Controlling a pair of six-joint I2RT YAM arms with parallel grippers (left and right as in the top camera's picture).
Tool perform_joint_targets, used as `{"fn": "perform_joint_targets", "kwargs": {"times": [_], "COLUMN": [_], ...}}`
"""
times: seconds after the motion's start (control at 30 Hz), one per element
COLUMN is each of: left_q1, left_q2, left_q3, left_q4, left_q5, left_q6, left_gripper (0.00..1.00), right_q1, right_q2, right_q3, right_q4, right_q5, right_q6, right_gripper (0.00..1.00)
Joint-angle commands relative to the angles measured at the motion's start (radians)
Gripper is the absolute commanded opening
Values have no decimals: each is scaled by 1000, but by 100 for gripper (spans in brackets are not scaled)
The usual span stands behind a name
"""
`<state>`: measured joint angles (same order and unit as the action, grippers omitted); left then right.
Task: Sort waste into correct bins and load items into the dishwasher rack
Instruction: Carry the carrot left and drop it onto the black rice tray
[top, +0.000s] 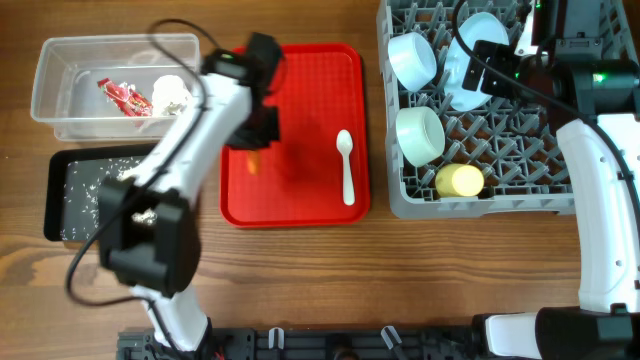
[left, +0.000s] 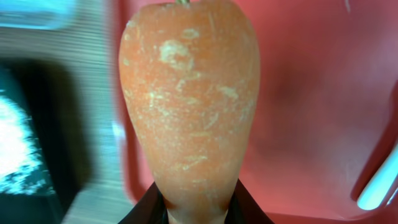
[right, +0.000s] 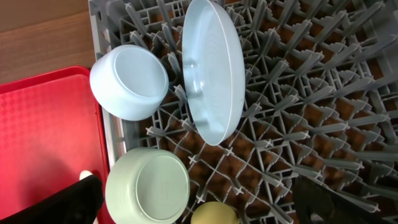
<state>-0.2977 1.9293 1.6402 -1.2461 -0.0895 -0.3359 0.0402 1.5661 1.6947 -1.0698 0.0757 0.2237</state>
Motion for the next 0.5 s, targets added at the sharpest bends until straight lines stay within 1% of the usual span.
{"fn": "perform_joint_targets", "kwargs": {"times": [0.0, 0.13, 0.27, 0.37, 0.47], "left_q1": [130, 301, 478, 600, 690], "left_q2": [-110, -157, -160, -160, -157], "left_q3": [24, 24, 22, 11, -11], "left_q4": [-24, -38, -38, -40, -34], "left_q5": [-36, -36, -35, -35, -35], "left_q6": [-41, -77, -130, -216, -286], "left_gripper": [10, 10, 11, 11, 11], "right_q1": [0, 0, 0, 0, 0], "right_q2": [-12, -12, -12, -12, -12], "right_q3": [1, 1, 1, 1, 1], "right_q4": [0, -1, -1, 3, 3], "right_q5": [15, 32, 32, 35, 36], "right_q6": [11, 11, 13, 12, 12], "right_gripper": [100, 100, 100, 100, 100]}}
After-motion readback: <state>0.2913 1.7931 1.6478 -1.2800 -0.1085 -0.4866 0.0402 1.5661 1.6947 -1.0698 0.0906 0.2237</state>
